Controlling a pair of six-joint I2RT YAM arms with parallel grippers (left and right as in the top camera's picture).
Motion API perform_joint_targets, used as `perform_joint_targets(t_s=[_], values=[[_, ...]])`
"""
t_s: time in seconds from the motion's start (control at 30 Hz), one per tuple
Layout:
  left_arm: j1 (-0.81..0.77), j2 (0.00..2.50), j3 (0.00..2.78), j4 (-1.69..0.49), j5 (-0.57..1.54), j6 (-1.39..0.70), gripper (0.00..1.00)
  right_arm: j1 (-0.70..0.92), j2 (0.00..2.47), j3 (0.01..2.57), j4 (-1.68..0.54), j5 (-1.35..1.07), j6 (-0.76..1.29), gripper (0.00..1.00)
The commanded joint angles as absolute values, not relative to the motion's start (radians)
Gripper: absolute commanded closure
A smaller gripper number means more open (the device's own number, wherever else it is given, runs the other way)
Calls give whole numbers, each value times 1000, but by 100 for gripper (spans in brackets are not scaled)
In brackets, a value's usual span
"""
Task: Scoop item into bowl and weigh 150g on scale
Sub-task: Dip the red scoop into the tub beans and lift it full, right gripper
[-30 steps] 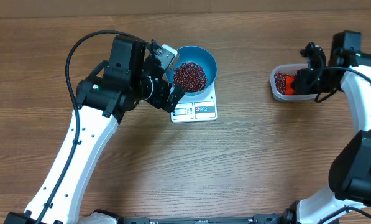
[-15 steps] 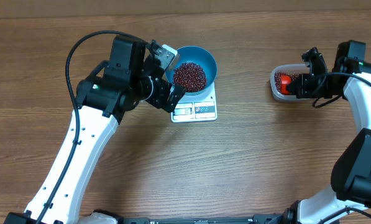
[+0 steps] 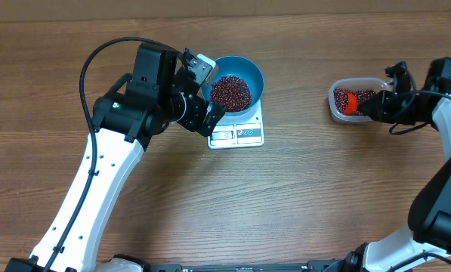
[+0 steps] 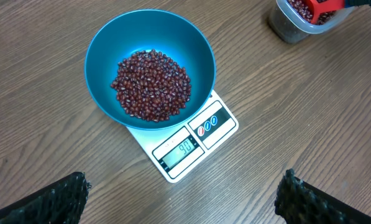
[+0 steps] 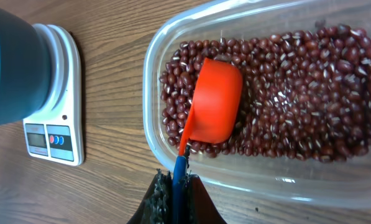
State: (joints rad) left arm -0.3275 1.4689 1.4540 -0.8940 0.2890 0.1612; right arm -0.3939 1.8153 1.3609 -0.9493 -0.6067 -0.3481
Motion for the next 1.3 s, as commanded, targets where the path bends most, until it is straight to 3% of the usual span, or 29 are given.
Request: perform_joint_targets(t_s=[0.0,1.27], values=[[-329,1446,1469,-893,304,180,0,-406,1826,1346,-963,-683,-341,96],[-329,1446,1469,-893,304,180,0,-519,1826,1261,-902,-867,-257,96]])
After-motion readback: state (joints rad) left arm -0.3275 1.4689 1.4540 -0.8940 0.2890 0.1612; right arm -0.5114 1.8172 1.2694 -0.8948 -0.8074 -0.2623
